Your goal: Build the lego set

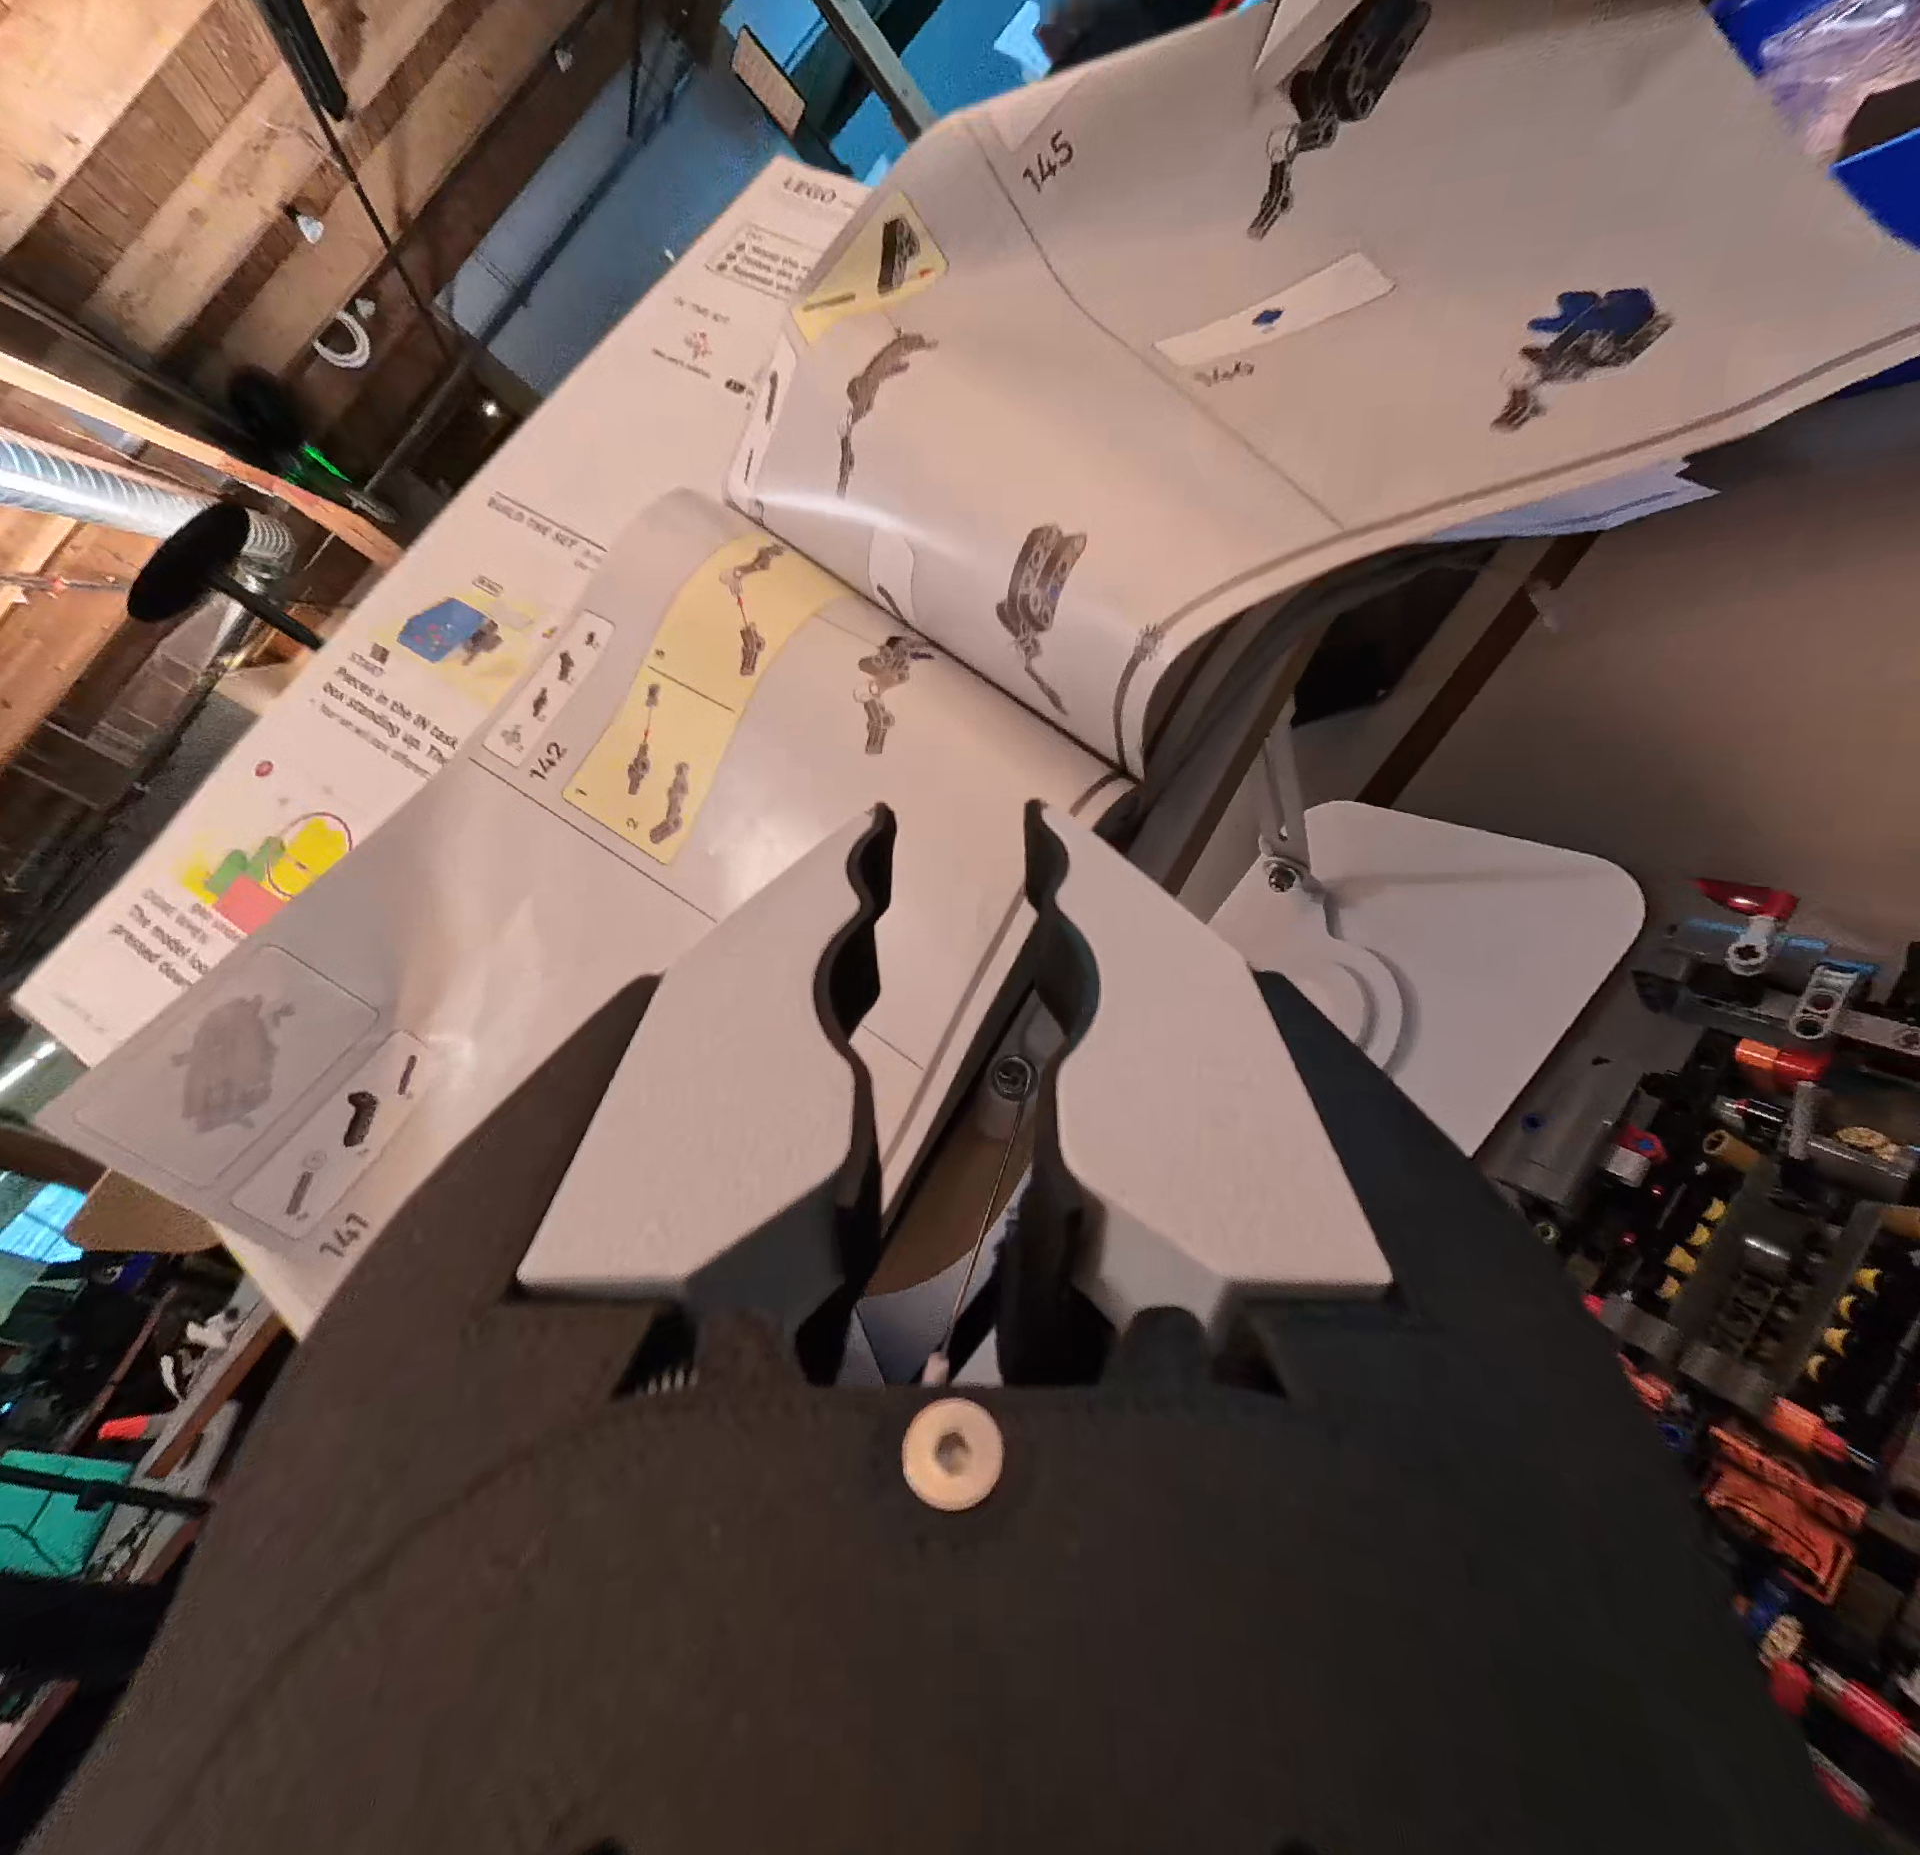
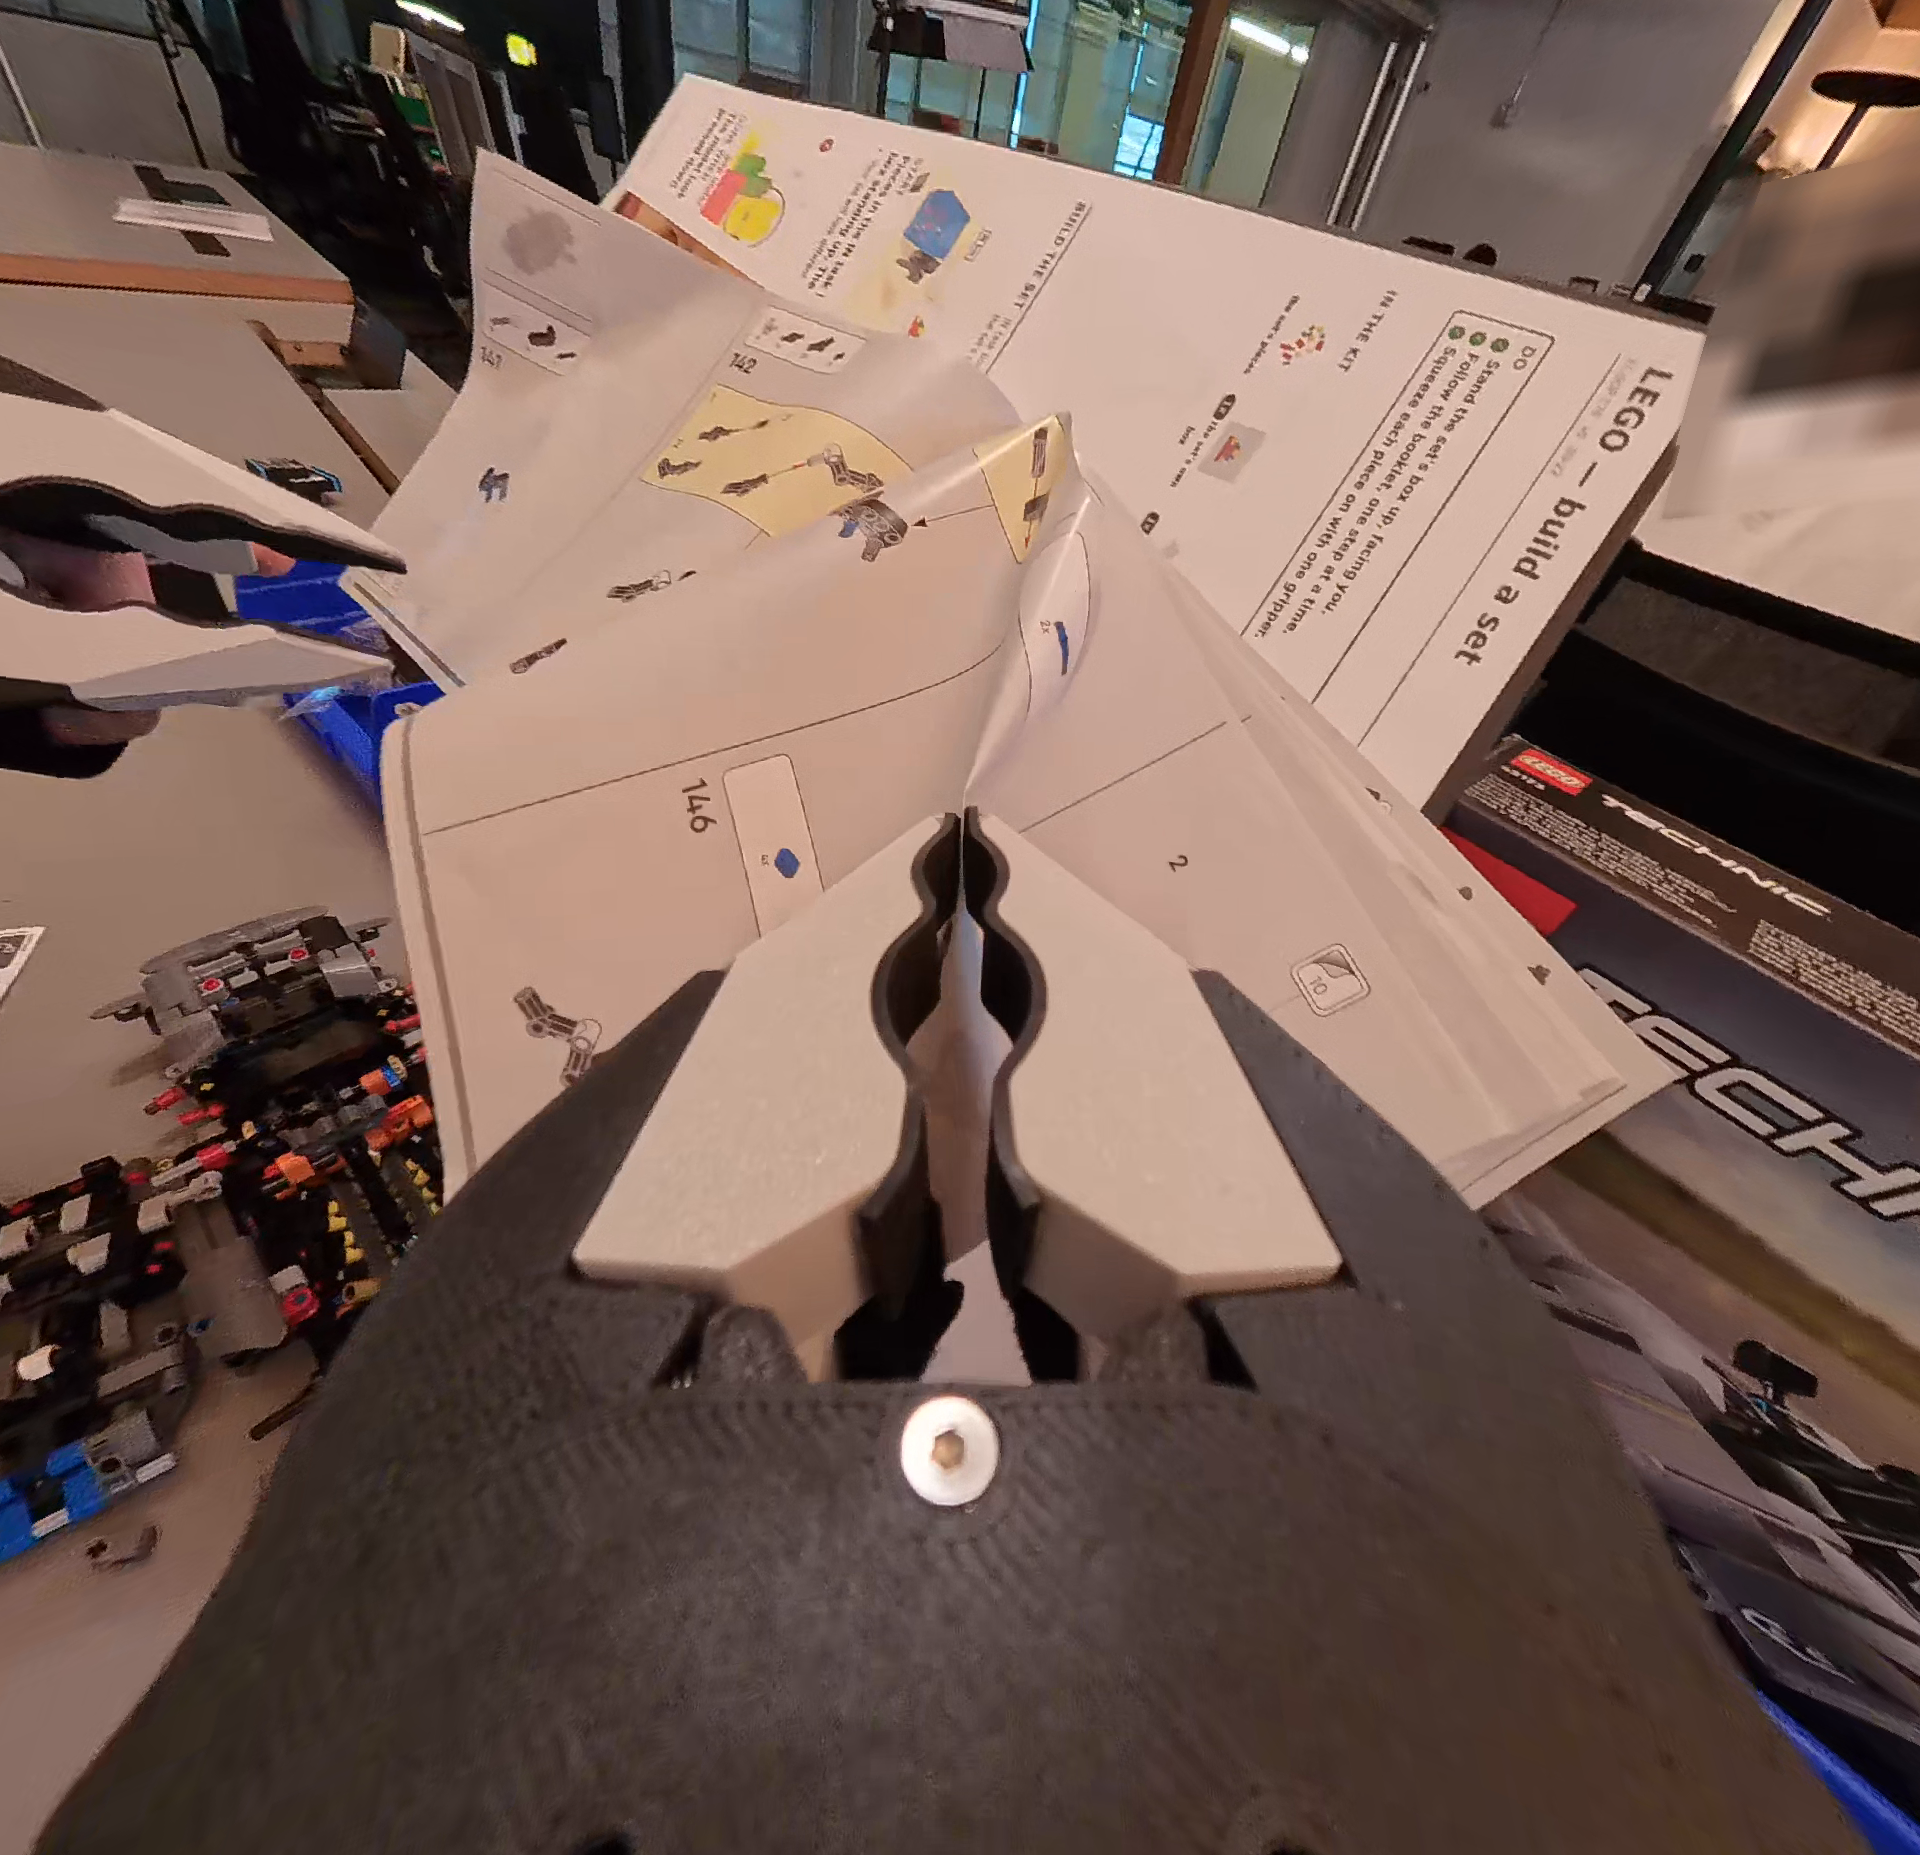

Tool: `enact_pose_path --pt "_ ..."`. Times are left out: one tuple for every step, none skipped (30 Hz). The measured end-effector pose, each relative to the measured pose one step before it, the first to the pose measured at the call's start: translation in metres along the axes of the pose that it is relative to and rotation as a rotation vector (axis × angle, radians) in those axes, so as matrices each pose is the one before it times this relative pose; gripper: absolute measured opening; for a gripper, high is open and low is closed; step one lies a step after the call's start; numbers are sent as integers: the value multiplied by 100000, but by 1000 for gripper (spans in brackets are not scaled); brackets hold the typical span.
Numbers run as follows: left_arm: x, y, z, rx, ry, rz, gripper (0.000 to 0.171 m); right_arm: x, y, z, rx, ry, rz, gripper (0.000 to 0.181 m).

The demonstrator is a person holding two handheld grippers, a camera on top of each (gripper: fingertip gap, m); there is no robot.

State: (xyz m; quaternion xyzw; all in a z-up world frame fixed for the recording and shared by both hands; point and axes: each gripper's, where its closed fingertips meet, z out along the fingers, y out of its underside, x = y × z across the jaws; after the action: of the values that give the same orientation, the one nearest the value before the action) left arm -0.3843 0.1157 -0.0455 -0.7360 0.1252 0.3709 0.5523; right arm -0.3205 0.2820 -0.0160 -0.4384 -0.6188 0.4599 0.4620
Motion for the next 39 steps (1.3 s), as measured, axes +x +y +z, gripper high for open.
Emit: enact_pose_path --pt "-61 -308 -232 649 126 51 24 -146 -138 -11 275 -619 -120 0" --pt "-167 -203 -189 93 -684 -264 25 -93 -20 18 -11 -153 -498 0" --pt "-18 -201 -166 399 44 39 25 -19 86 51 -478 217 -757 0" --pt "154 -236 -138 616 848 271 26 49 116 45 -486 178 -446 0" --pt "163 -183 -95 207 515 424 27 77 32 3 -25 -38 227 0" --pt "199 -101 -40 -367 421 720 27 109 -56 -66 522 -112 584 0" --pt "321 -121 20 -406 947 1651 28 116 -67 -76 503 11 445 0" --pt "289 -157 32 -513 771 2301 29 96 -12 -51 135 54 198 0" --pt "179 -202 4 -633 -10 2203 29 36 9 -17 -2 8 29 0" --pt "265 -311 -51 -210 656 2221 30 -15 -7 -30 8 -88 -23 0" --pt "239 -403 -112 462 609 1835 30 -41 -10 -46 12 -108 -26 0" --pt "141 -413 -127 683 83 177 30 -13 0 -71 -13 -11 -5 0" --pt "348 -383 -108 730 1749 -519 30 24 6 -91 -73 44 -16 0" --pt "394 -354 -99 966 2014 -387 31 25 -11 -98 -15 19 -76 0" --pt "206 -354 -48 1145 596 -512 31 19 -46 -112 128 -43 4 0" --pt "141 -299 14 934 101 -524 31 1 -33 -97 165 -118 102 0" --pt "239 -257 85 796 716 -222 31 -14 8 -72 51 -231 96 0" --pt "337 -280 178 780 1259 116 31 -3 6 -33 19 -166 36 0" --pt "314 -295 265 666 953 337 31 25 -6 -25 45 -58 47 0" --pt "485 -276 355 237 1767 439 31 32 28 -12 -61 -46 111 0" --pt "701 -269 381 -55 2727 1022 32 45 43 -15 -74 -69 139 0" --pt "676 -294 395 55 1932 1817 33 66 16 -38 131 -80 301 0" --pt "725 -241 390 -63 1593 2199 34 71 -17 -55 265 -127 406 0" --pt "658 -220 376 153 599 2075 38 89 -27 -59 287 -149 409 0" --pt "461 -200 360 538 -915 981 39 70 -45 -79 447 -241 540 0" --pt "505 -162 302 777 -935 1048 44 80 -47 -67 549 -315 665 0" --pt "492 -180 273 1067 -1082 1720 45 60 -8 -36 351 -377 625 0" --pt "352 11 283 -338 -1611 2732 49 31 22 6 101 -372 496 0" --pt "14 127 328 -1068 -3258 3869 51 20 19 9 98 -364 389 0" --pt "-73 49 365 -511 -3382 3520 50 -27 0 21 214 -493 531 0" --pt "180 65 424 -954 -1002 2716 50 -66 -52 17 373 -701 695 0" --pt "42 -10 426 -693 -1463 1415 49 -103 -77 -16 511 -879 888 0" --pt "-77 -151 420 435 -2267 1841 48 -122 -100 -21 606 -963 968 0" --pt "-35 67 474 -582 -1819 2586 45 -115 -98 -31 582 -896 825 0" --pt "38 297 541 -1688 -1189 2028 42 -71 -69 -21 424 -685 664 0" --pt "-85 299 427 -1966 -1546 1091 40 -52 -39 -23 283 -635 649 0" --pt "-311 -4 189 -180 -2735 204 31 -72 -33 2 449 -881 893 0" --pt "-376 -153 38 611 -2848 219 21 -78 -52 11 584 -1030 1137 0" --pt "-487 -200 -37 659 -3326 315 15 -67 -19 30 377 -787 853 0"
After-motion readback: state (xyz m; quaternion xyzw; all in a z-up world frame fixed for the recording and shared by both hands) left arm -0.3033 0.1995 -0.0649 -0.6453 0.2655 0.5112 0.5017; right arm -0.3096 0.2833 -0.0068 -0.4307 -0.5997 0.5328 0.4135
